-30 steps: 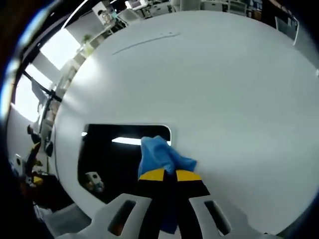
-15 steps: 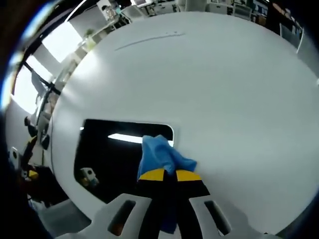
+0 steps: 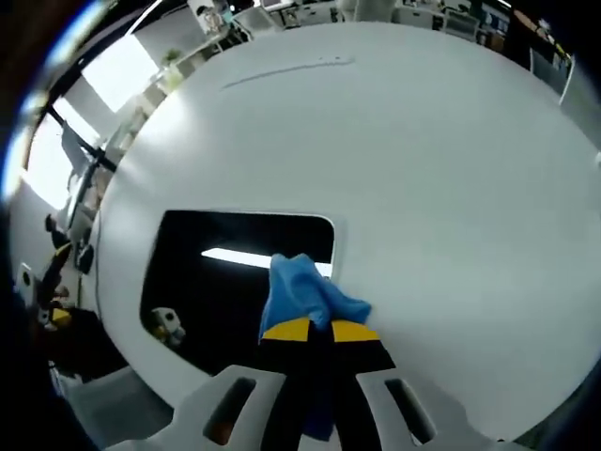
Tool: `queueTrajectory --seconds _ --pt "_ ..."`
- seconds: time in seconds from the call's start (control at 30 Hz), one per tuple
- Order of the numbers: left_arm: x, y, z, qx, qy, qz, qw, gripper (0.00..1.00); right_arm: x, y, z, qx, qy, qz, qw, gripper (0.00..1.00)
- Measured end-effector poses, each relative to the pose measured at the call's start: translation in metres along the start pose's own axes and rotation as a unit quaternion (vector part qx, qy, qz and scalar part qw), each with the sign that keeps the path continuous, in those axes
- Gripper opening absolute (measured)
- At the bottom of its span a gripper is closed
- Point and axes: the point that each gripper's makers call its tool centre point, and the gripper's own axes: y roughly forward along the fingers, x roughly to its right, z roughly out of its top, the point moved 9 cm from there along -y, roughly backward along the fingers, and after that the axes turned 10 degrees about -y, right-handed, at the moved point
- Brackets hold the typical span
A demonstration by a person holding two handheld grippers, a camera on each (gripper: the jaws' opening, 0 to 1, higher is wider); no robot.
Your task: Wipe the mirror surface with the cleaning cloth until all visible marks leave the cleaned area.
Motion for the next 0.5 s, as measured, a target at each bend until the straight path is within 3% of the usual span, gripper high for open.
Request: queueTrajectory --seconds 0.5 --pt "0.002 0.003 0.000 -0.004 0.003 -0.005 1.0000 0.99 -0.007 -0.008 -0.018 -0.005 0.010 0.012 0.9999 0.00"
